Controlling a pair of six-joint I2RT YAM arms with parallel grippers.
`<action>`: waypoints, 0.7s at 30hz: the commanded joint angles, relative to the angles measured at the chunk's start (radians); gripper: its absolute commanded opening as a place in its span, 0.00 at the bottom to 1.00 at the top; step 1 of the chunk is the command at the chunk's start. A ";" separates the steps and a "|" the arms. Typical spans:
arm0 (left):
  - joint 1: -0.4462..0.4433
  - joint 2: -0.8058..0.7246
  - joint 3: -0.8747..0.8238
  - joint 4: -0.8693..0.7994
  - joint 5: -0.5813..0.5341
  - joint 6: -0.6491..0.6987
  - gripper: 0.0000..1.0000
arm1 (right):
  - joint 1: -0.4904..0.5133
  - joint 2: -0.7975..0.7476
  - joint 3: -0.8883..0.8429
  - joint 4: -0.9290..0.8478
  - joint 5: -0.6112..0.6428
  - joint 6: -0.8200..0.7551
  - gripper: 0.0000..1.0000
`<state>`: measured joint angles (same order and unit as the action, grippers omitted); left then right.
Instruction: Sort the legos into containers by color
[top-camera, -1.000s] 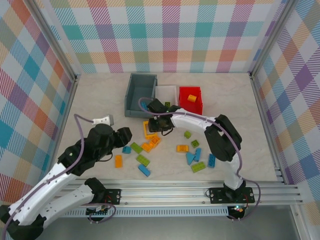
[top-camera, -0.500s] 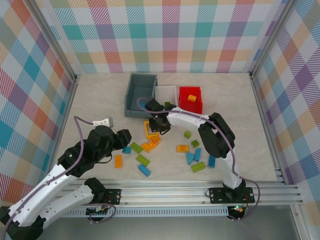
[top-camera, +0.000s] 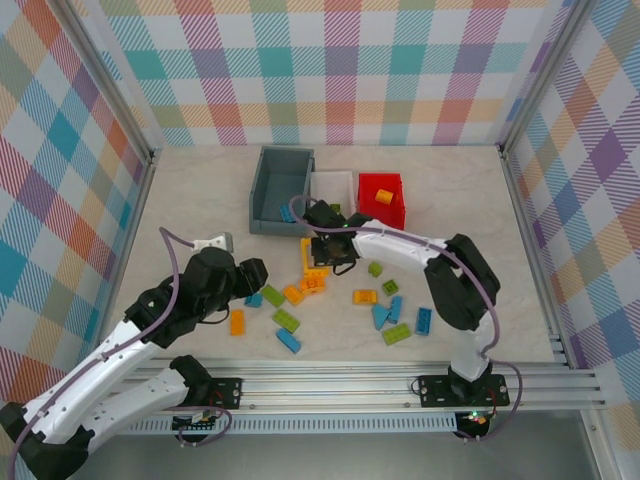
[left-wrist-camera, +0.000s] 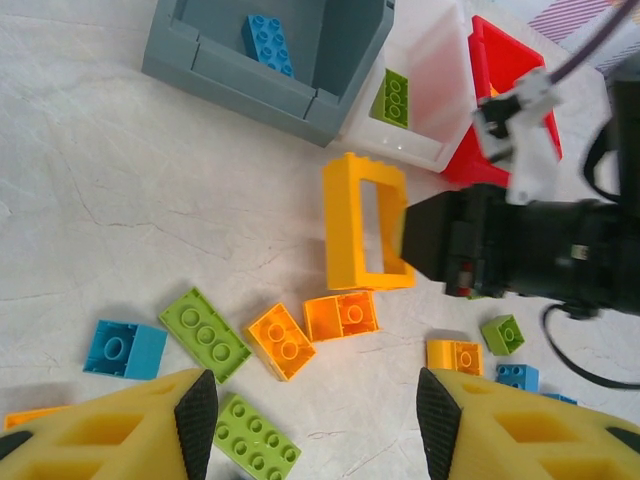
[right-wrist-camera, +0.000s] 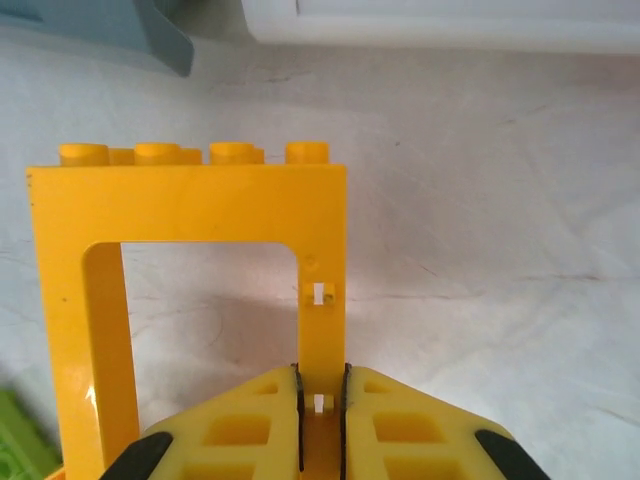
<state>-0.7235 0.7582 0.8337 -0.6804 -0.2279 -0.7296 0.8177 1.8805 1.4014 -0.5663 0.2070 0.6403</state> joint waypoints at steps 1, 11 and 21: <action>0.002 0.018 0.006 0.059 0.005 0.009 0.57 | -0.006 -0.119 -0.029 -0.007 0.074 0.017 0.15; -0.026 0.220 0.108 0.212 0.149 0.021 0.57 | -0.252 -0.265 -0.030 -0.134 0.141 -0.081 0.15; -0.170 0.511 0.307 0.315 0.097 0.047 0.57 | -0.411 0.029 0.264 -0.228 0.170 -0.222 0.15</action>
<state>-0.8658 1.2308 1.0920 -0.4091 -0.1143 -0.7082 0.4194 1.8530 1.5921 -0.7357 0.3557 0.4801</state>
